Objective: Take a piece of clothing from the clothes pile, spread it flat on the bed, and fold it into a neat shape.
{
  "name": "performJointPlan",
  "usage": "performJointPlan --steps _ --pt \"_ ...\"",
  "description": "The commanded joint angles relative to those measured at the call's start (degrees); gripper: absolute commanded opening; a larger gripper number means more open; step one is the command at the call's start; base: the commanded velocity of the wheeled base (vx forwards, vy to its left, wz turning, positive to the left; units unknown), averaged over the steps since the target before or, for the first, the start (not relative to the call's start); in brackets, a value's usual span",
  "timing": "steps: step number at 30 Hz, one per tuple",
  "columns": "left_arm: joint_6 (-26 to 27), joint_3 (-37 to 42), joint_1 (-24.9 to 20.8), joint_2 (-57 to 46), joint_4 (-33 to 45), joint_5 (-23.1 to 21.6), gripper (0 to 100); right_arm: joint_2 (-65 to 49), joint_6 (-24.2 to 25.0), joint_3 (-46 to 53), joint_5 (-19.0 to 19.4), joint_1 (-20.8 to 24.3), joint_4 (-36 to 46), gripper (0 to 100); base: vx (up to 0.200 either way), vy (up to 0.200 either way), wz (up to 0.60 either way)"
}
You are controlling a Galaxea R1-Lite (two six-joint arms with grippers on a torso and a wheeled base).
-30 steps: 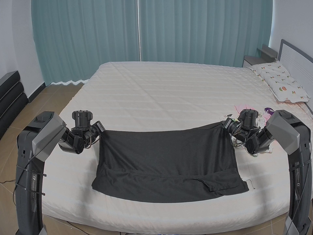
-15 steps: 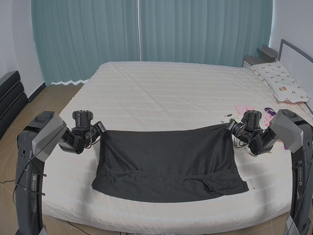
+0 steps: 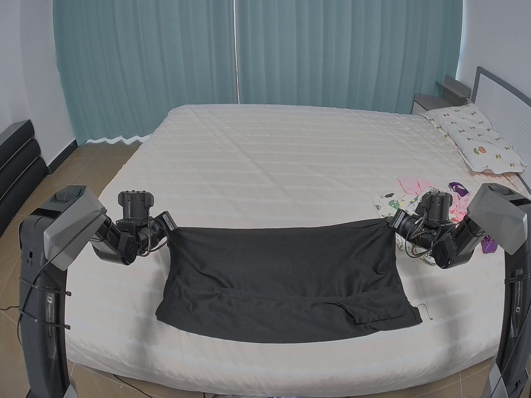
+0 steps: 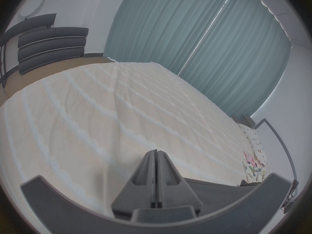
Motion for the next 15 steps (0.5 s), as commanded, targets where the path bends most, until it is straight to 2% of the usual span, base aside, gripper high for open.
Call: performJointPlan --steps 1,6,15 --pt "0.14 4.33 0.12 -3.02 -0.63 -0.04 0 -2.57 -0.20 6.71 0.27 -0.28 -1.86 0 0.000 0.000 0.00" --pt "1.81 8.19 0.21 -4.07 -2.91 -0.04 0 -3.36 -0.46 11.28 0.71 -0.28 -3.27 0 0.000 0.000 0.00" --pt "6.73 21.20 -0.05 -3.63 -12.49 -0.04 0 -2.31 -3.27 20.25 0.80 -0.10 -8.19 0 0.000 0.000 0.00"
